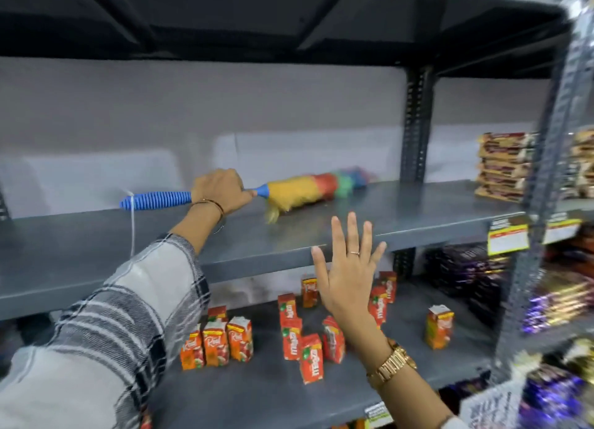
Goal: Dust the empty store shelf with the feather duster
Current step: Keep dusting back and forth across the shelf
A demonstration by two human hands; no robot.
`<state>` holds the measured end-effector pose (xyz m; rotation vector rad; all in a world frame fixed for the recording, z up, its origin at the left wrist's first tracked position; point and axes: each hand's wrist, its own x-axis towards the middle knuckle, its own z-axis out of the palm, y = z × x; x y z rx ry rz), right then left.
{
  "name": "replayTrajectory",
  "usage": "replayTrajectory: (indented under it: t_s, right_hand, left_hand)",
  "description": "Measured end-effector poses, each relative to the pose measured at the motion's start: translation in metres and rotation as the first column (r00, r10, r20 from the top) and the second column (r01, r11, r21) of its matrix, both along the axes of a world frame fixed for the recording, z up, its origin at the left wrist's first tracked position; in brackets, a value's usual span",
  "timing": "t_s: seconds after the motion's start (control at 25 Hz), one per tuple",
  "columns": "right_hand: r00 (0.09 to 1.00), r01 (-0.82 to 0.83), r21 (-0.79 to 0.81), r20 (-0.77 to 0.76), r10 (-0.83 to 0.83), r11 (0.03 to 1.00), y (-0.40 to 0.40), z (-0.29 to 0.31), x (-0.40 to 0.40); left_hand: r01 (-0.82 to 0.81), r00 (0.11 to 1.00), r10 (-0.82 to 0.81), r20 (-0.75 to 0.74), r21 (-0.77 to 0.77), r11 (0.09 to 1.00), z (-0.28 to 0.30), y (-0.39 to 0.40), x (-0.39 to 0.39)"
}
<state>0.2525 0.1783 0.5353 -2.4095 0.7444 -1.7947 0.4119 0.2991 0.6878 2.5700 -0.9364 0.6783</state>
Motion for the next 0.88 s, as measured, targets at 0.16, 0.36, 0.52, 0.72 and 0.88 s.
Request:
replayTrajectory:
  t_s: [0.16, 0.36, 0.52, 0.72, 0.88]
  right_hand:
    - [0.999, -0.014, 0.020, -0.030, 0.014, 1.000, -0.018, -0.008, -0.021]
    - [0.989, 0.012, 0.031, -0.147, -0.007, 0.999, -0.022, -0.012, -0.034]
    - [0.982, -0.020, 0.037, -0.189, 0.026, 0.999, -0.026, -0.009, -0.041]
    - [0.981, 0.000, 0.077, -0.194, 0.015, 0.997, -0.037, -0.013, -0.052]
    - [0.986, -0.015, 0.094, -0.164, 0.030, 0.995, -0.040, -0.017, -0.053]
  left_hand:
    - [0.126, 0.964, -0.118, -0.238, 0.020, 0.992, -0.006, -0.035, -0.005]
    - [0.083, 0.994, -0.085, -0.063, -0.032, 0.996, 0.001, -0.098, -0.047]
    - [0.175, 0.935, -0.165, -0.313, 0.002, 0.985, -0.007, -0.109, -0.040]
    - [0.102, 0.995, -0.103, -0.018, -0.062, 0.993, -0.001, -0.115, -0.052]
    - [0.270, 0.938, -0.282, -0.201, -0.085, 0.959, 0.000, -0.077, -0.020]
